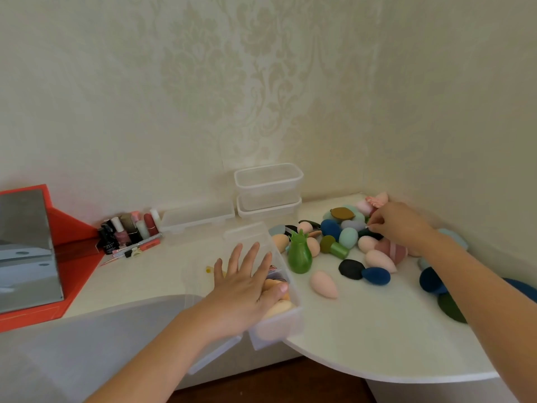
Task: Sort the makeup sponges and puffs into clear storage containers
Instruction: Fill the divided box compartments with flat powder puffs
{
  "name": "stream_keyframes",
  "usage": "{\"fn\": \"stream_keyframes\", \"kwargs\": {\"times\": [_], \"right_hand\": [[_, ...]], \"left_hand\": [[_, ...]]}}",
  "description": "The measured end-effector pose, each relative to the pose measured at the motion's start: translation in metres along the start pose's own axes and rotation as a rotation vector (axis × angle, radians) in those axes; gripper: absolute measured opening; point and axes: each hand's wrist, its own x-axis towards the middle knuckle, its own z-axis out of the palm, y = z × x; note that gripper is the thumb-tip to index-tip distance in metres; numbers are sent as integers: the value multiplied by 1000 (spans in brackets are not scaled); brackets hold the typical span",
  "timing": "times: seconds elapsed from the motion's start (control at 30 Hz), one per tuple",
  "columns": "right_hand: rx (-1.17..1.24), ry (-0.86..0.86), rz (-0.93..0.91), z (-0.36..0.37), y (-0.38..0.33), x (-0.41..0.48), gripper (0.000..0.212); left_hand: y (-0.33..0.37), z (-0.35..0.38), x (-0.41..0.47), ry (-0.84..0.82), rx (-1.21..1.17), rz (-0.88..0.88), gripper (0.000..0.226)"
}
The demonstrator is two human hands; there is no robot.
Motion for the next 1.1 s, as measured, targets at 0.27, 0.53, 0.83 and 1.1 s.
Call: {"fn": "stream_keyframes", "kwargs": {"times": [0.27,0.53,0.83,1.1], "right_hand": [[205,336,53,-11,-4,-3,20],[935,336,-122,-42,-57,-28,15],[683,-39,-467,-16,-150,-57,12],[167,-74,-577,27,-180,-41,23]], "left_hand": [[-4,2,3,3,-118,39,66],[-3,1,1,36,-172,60,66],[-2,5,-3,126,-306,40,67],[-16,10,-6,440,-655,-20,77]]}}
